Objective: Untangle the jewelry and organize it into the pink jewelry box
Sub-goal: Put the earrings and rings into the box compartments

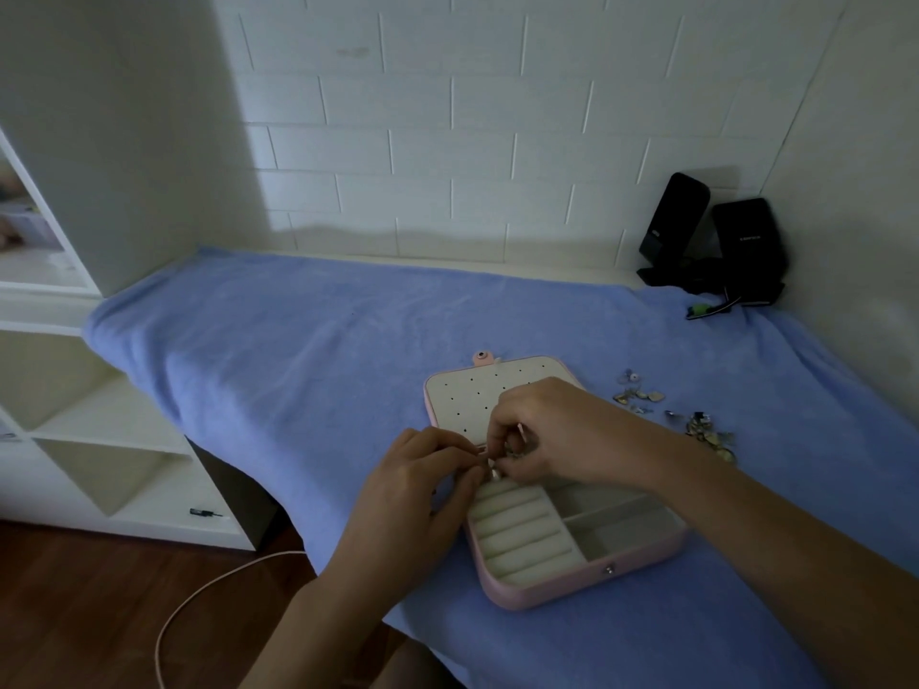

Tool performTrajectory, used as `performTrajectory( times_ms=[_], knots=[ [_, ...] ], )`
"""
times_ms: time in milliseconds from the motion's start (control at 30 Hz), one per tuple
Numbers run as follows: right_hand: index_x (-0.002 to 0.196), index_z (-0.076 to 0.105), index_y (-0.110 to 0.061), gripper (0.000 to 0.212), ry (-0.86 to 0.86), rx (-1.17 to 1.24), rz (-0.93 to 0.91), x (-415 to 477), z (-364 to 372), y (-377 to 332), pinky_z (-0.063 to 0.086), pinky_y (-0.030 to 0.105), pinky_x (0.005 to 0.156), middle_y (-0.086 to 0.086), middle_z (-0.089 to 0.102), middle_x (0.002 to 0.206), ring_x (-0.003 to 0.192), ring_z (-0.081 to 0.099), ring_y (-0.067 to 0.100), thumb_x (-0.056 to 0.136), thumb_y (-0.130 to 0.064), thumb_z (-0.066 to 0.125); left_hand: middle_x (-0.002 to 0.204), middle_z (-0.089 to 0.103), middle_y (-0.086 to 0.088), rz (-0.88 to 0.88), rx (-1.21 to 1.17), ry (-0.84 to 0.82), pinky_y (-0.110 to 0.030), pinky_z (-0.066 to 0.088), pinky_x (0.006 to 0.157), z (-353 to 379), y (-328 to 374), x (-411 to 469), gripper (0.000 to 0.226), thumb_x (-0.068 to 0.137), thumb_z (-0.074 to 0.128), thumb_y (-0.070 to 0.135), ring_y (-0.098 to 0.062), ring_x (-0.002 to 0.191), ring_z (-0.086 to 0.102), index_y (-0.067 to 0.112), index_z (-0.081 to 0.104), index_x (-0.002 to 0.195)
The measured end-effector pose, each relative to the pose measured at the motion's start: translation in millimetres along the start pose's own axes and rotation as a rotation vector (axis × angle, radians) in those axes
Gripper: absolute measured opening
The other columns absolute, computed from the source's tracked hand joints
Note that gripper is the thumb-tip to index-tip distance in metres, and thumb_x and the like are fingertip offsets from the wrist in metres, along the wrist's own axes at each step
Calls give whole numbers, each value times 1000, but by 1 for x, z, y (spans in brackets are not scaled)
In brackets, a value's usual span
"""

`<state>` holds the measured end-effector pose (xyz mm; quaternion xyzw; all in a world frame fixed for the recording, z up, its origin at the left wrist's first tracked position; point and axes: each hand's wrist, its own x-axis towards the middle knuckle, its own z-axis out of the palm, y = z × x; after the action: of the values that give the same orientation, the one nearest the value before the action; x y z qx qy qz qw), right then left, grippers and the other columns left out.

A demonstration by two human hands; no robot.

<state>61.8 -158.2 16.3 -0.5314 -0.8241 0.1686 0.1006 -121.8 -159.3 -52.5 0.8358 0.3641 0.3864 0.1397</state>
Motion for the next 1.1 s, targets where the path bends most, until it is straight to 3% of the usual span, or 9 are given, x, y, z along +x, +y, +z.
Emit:
performTrajectory(
  times_ms=[167, 267, 500, 600, 800, 1000, 1100],
  knots=[
    [90, 73, -15, 11, 60, -49, -64, 0, -2, -2, 36, 11, 64, -11, 56, 82, 70, 47, 0, 81, -22, 72, 95, 63, 12, -1, 0, -5, -9, 41, 80, 0, 0, 0, 36, 88, 43, 42, 0, 89, 50, 21, 72, 92],
    [95, 75, -15, 16, 50, -119, -75, 0, -3, -3, 35, 13, 64, -8, 57, 87, 67, 43, 1, 84, -25, 69, 95, 63, 12, -1, 4, -5, -9, 41, 82, 0, 1, 0, 37, 88, 43, 43, 0, 90, 50, 21, 72, 93],
    [100, 75, -21, 20, 8, -198, -96, -8, -7, -3, 44, 23, 69, -8, 58, 89, 78, 53, 7, 90, -30, 60, 97, 58, 20, 9, -8, -17, -9, 40, 81, -1, 2, -1, 34, 88, 44, 42, 0, 91, 49, 25, 73, 94],
    [94, 75, -21, 16, 36, -131, -65, -7, -15, 0, 37, 12, 66, -15, 55, 82, 73, 50, -1, 89, -24, 61, 99, 56, 21, -2, -11, -44, -7, 39, 81, -2, 2, -2, 36, 88, 43, 44, 1, 94, 48, 25, 72, 95],
    [84, 75, -25, 13, 163, 88, 26, -8, -35, 27, 43, 18, 60, -9, 65, 79, 61, 52, 6, 86, -17, 65, 100, 60, 17, -31, 19, -38, -5, 38, 83, -2, 4, -2, 38, 87, 41, 48, 1, 95, 48, 27, 71, 100],
    [87, 74, -23, 14, 167, 42, 153, -10, -49, 56, 41, 15, 59, -13, 68, 78, 61, 54, 0, 88, -16, 62, 102, 55, 20, -37, 39, -46, -5, 35, 77, -2, 6, -2, 45, 86, 37, 51, 3, 98, 44, 29, 72, 104],
    [88, 74, -17, 12, 179, 0, 217, -18, -61, 68, 38, 6, 55, -17, 63, 74, 58, 52, -10, 88, -13, 63, 101, 56, 19, -17, 57, -43, -3, 34, 76, -2, 7, -1, 43, 87, 38, 49, 3, 97, 44, 29, 72, 104]
  ],
)
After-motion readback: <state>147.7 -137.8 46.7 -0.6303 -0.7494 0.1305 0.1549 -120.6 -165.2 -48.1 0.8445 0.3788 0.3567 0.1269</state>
